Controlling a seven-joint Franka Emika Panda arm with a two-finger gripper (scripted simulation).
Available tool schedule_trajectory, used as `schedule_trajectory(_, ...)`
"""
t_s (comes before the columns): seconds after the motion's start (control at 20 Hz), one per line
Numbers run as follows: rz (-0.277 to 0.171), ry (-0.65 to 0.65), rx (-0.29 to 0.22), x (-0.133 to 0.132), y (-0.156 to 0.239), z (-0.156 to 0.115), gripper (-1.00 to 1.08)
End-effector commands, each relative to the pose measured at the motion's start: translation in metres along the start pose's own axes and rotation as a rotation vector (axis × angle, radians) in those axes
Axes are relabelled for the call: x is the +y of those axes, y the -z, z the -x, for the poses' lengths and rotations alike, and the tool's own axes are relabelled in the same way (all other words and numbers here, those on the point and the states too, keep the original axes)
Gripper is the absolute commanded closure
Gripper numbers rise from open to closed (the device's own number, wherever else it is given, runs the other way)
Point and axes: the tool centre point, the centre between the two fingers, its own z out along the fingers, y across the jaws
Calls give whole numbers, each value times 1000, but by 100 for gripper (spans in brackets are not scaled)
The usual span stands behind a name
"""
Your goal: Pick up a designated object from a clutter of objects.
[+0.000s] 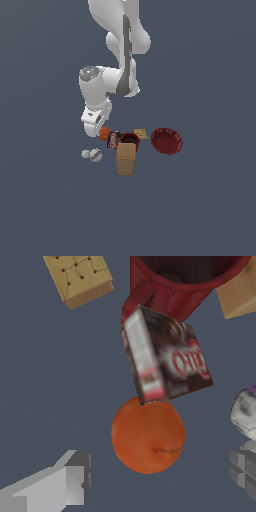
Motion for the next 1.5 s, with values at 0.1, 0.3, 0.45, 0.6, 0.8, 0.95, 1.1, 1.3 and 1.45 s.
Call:
schedule_trajectory(0.1,1,12,-1,-1,-2,2,-92)
schedule_trajectory(0.3,0,9,0,-1,-4,1,-92)
schedule_trajectory(0.45,0,9,-1,-2,-11,2,-92)
schedule_trajectory(0.6,0,10,-1,-2,-22,2,-92)
schedule_trajectory(0.8,0,11,-1,-2,-38,2,-92)
schedule_trajectory(0.95,0,11,-1,-2,-45,2,-92)
schedule_trajectory(1.1,0,11,-1,-2,-47,2,-92)
schedule_trajectory(1.3,0,11,-1,-2,-47,2,108)
schedule_trajectory(1.45,0,11,-1,-2,-47,2,108)
